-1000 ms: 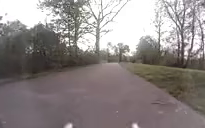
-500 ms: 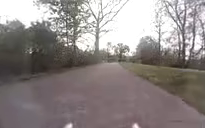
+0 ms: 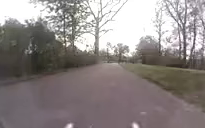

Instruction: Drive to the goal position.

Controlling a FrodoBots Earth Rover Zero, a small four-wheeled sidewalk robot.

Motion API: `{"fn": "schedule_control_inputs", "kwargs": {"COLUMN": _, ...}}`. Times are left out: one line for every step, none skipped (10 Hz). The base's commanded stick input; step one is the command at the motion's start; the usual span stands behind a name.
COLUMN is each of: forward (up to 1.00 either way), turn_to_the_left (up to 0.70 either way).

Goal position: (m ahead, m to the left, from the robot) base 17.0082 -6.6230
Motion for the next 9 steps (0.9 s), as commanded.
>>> {"fn": "schedule_control_inputs", "kwargs": {"forward": 1.00, "turn_to_the_left": 0.00}}
{"fn": "schedule_control_inputs", "kwargs": {"forward": 1.00, "turn_to_the_left": 0.00}}
{"fn": "schedule_control_inputs", "kwargs": {"forward": 1.00, "turn_to_the_left": 0.00}}
{"fn": "schedule_control_inputs", "kwargs": {"forward": 1.00, "turn_to_the_left": 0.00}}
{"fn": "schedule_control_inputs", "kwargs": {"forward": 1.00, "turn_to_the_left": 0.00}}
{"fn": "schedule_control_inputs", "kwargs": {"forward": 1.00, "turn_to_the_left": 0.00}}
{"fn": "schedule_control_inputs", "kwargs": {"forward": 1.00, "turn_to_the_left": 0.00}}
{"fn": "schedule_control_inputs", "kwargs": {"forward": 1.00, "turn_to_the_left": 0.00}}
{"fn": "schedule_control_inputs", "kwargs": {"forward": 1.00, "turn_to_the_left": 0.00}}
